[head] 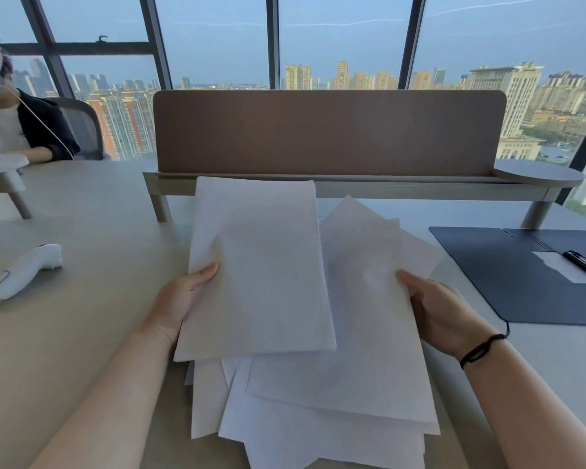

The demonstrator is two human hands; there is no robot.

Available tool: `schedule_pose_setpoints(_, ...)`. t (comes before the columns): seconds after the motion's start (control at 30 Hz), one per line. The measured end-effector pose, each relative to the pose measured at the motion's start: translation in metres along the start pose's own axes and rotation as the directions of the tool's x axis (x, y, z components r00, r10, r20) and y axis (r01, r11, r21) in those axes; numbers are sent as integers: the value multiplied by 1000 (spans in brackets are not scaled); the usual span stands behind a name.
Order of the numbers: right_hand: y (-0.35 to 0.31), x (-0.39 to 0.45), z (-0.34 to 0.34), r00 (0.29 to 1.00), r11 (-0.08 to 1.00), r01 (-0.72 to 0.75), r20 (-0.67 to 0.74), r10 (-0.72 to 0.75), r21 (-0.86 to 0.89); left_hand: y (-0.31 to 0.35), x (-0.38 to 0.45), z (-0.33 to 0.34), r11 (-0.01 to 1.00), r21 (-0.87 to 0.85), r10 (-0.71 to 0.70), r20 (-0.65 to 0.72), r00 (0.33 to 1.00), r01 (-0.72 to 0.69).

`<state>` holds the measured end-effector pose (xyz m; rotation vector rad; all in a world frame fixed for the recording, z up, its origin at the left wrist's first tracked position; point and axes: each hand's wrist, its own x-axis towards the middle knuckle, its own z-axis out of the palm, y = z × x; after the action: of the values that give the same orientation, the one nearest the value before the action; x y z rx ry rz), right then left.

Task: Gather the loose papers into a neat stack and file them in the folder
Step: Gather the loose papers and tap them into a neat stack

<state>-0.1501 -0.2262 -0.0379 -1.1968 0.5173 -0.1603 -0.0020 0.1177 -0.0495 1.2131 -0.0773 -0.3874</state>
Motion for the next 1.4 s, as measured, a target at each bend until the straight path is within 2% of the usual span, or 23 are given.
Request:
schedule_pose_setpoints(0.17,3,-1,-3,1000,980,-15,23,20,-200,-1,2,1,1000,0,-8,-24,1000,8)
schedule_pose_setpoints(0.3,10,-2,9,996,968,-2,88,24,-249,-4,-3,10,996,62,-62,23,998,60)
schedule_pose_setpoints(0.4,13,-9,20,981,962,8,190,46,-273,-6,-5,24,993,107,-52,70,996,44)
schedule_pose_setpoints(0.5,16,-13,29,962,975,-11,264,71,-221,-6,-10,36,989,147,-33,102,994,18)
schedule_pose_setpoints(0.57,18,-13,31,966,990,-32,251,66,-137,-5,-12,40,986,165,2,108,994,-20)
schedule_pose_setpoints(0.7,21,-4,29,992,998,7,127,1,-63,-8,-17,45,982,174,63,63,996,-73)
schedule_pose_setpoints(0.87,15,-1,18,998,998,55,-1,-55,28,-11,-28,45,984,178,34,-8,999,-32)
schedule_pose_setpoints(0.97,18,-7,16,1000,998,17,19,-18,53,-13,-33,45,985,169,-28,-25,999,32)
schedule_pose_setpoints(1.1,21,-19,25,989,999,-39,142,44,-37,-21,-42,61,961,266,-83,24,996,73)
schedule_pose_setpoints(1.23,20,-25,23,977,995,-97,189,97,-9,-21,-45,62,943,332,-30,33,999,18)
schedule_pose_setpoints(1.33,14,-32,23,987,999,-49,154,48,4,-16,-50,60,935,355,-2,-25,1000,11)
schedule_pose_setpoints(1.4,7,-38,24,989,1000,17,150,-18,10,-9,-54,60,946,325,-17,-8,1000,18)
